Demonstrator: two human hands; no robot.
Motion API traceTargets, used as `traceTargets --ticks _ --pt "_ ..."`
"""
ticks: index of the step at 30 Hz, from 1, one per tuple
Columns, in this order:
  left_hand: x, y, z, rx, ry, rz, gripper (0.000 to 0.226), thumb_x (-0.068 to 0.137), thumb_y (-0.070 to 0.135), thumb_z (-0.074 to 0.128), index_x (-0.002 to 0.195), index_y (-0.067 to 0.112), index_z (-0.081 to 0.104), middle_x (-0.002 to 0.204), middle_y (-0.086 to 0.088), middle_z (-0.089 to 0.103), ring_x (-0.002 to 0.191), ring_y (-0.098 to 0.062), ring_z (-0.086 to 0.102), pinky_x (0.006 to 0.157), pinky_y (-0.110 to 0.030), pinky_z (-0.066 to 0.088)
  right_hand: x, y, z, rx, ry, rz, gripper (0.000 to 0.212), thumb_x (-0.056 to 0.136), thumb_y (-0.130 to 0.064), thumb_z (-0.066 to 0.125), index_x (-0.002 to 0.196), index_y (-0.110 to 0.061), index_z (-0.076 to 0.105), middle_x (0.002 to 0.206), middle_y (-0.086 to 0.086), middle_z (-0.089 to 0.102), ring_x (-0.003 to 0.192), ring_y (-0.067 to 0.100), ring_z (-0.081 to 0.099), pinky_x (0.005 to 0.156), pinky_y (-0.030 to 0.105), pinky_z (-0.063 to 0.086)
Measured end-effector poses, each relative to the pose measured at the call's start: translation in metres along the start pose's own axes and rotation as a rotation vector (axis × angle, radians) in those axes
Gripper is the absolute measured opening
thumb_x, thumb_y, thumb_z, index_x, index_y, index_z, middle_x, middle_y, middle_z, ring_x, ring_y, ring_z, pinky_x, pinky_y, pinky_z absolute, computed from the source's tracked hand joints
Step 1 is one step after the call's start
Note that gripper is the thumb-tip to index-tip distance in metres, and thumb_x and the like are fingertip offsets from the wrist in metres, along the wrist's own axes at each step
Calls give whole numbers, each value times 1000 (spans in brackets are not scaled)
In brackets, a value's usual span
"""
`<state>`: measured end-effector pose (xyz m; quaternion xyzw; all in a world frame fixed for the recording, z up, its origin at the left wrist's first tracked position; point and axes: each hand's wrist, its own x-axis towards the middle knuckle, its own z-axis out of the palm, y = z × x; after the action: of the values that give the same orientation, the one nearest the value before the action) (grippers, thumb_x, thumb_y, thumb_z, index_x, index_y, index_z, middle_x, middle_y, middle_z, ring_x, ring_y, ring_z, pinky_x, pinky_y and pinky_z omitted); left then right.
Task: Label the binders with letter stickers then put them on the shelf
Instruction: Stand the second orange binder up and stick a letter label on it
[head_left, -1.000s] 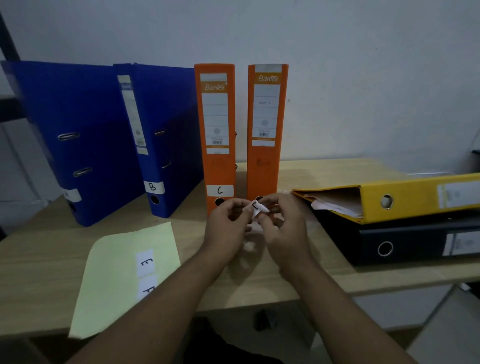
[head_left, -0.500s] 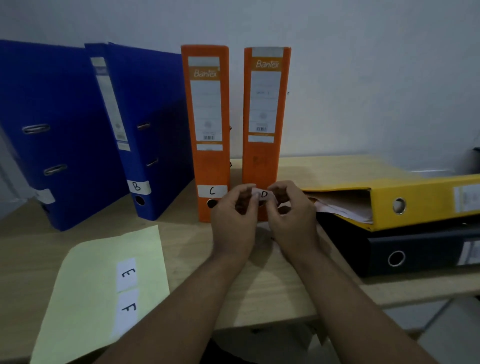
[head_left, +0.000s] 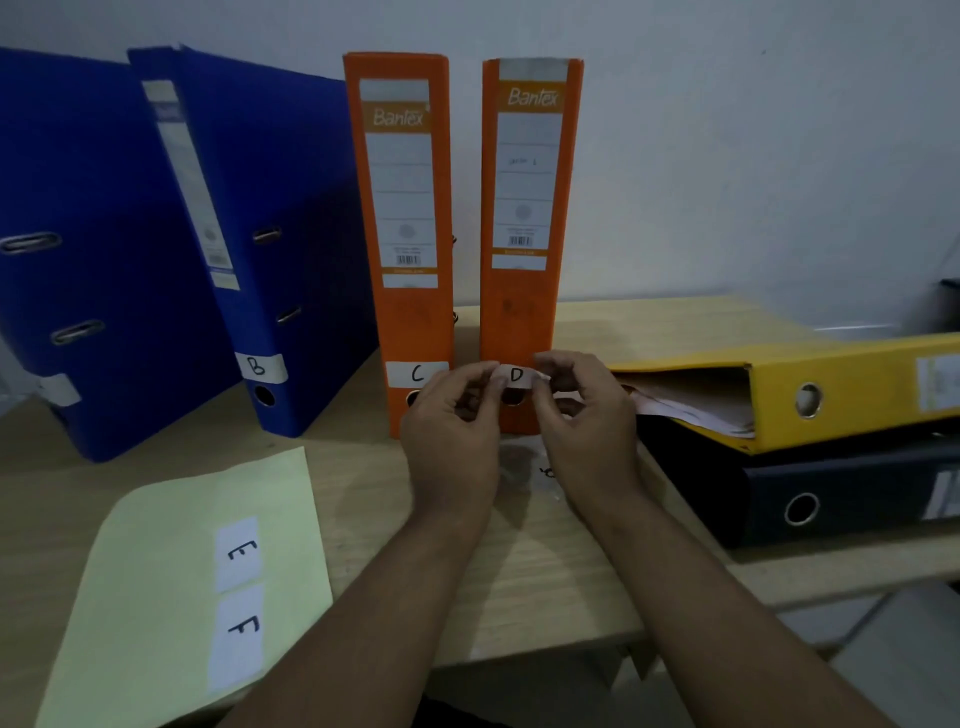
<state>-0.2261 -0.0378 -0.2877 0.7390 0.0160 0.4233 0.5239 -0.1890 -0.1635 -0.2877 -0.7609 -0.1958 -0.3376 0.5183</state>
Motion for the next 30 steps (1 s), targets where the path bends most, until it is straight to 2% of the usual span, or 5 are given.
traceTargets --ticks 3,8,13,18,30 --pt "0 0 0 12 13 -23 22 98 35 76 118 27 76 109 18 73 104 3 67 91 -20 58 2 -1 -1 34 64 46 15 104 -15 69 116 -23 73 109 -9 74 104 1 70 87 19 59" --pt "-1 2 -2 58 9 10 13 97 33 73 109 28 77 102 23 68 99 13 63 83 -8 51 2 -4 -3 11 78 20 16 104 -16 69 110 -30 71 110 -7 71 106 -1 67 86 11 54" --pt "-1 0 1 76 43 14 18 100 31 70 115 25 78 112 15 74 101 4 67 91 -29 61 4 -1 -1 33 90 13 17 100 -11 75 110 -25 74 107 -5 73 102 5 70 87 21 60" --pt "2 -4 2 138 63 -3 21 100 34 72 118 25 79 114 11 76 105 -5 70 93 -42 62 4 1 2 83 82 77 22 98 -7 76 115 -21 75 105 -5 75 99 6 72 84 19 61" --pt "7 -7 3 204 47 21 21 98 34 73 117 27 79 113 10 77 104 -6 70 93 -42 62 5 0 3 41 99 90 19 100 -11 75 109 -27 72 100 -11 75 97 3 71 85 23 62"
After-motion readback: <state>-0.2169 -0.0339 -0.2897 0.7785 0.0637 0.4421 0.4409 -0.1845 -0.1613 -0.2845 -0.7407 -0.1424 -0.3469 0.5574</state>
